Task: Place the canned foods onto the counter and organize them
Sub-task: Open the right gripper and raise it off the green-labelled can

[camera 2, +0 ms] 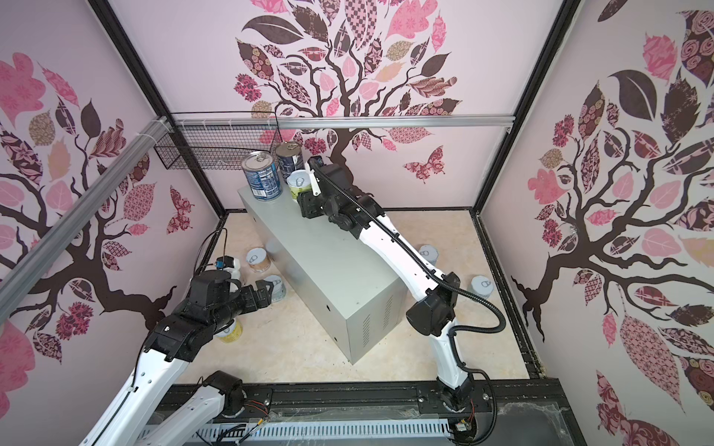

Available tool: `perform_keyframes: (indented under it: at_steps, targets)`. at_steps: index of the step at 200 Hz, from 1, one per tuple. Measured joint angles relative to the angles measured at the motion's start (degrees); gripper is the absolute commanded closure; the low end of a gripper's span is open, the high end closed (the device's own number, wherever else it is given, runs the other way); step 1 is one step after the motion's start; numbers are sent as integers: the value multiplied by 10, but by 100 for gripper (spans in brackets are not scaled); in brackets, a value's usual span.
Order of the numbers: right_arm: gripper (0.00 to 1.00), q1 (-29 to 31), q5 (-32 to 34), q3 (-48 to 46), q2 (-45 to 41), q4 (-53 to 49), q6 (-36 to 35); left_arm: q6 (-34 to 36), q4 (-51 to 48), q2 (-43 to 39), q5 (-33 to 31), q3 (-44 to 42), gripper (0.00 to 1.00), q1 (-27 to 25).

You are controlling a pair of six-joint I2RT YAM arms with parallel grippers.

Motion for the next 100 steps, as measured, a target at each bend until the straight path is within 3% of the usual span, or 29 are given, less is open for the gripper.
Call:
perform_keyframes:
  at_steps: [42, 100]
  targets:
    - [22, 0, -4, 1, 0, -1, -6, 0, 0, 3, 0, 0, 2, 8]
    - [17, 0, -9, 1, -3, -7, -10, 0, 0, 14, 0, 0, 2, 20]
